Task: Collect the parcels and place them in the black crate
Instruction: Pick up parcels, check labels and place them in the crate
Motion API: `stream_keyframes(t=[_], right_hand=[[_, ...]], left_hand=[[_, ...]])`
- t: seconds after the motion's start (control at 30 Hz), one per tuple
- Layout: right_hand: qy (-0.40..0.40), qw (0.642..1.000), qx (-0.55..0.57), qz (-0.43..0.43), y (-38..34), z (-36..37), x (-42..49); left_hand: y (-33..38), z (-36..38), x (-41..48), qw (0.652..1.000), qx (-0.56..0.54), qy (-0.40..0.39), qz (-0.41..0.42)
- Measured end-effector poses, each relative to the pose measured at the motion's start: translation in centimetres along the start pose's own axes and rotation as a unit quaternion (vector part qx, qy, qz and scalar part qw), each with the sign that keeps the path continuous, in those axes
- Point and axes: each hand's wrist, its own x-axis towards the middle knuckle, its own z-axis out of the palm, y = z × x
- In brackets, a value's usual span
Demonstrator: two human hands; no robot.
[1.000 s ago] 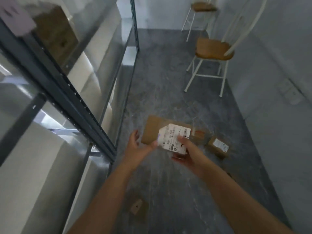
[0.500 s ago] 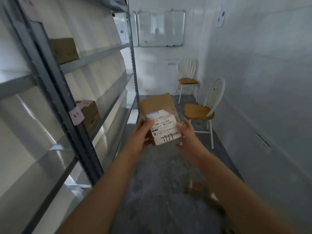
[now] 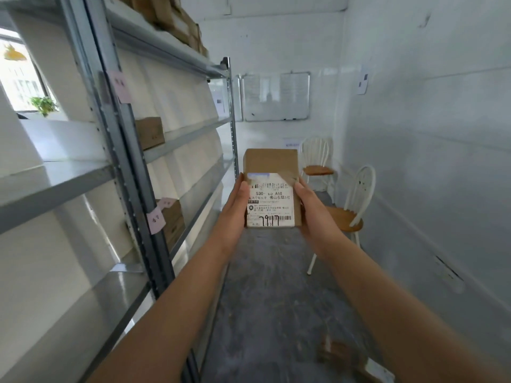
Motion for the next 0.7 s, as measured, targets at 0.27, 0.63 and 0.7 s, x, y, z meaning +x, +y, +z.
stream_keyframes(t=[0.27,0.63,0.7], right_hand=[[-0.037,0.997,0.040,-0.046,-0.3,5.4,1.4],[-0.184,0.977,0.111,0.003,0.1,12.5,3.2],[-0.220,0.969,0.114,0.008,0.2,13.8,2.6]], left_hand=[[2.4,-3.2,-0.5,0.996,-0.004,0.055,0.077],[7.4,-6.9,-5.1,0.939,0.058,0.326,0.087],[8.2,-7.0,-6.7,0.919,0.074,0.374,0.099]])
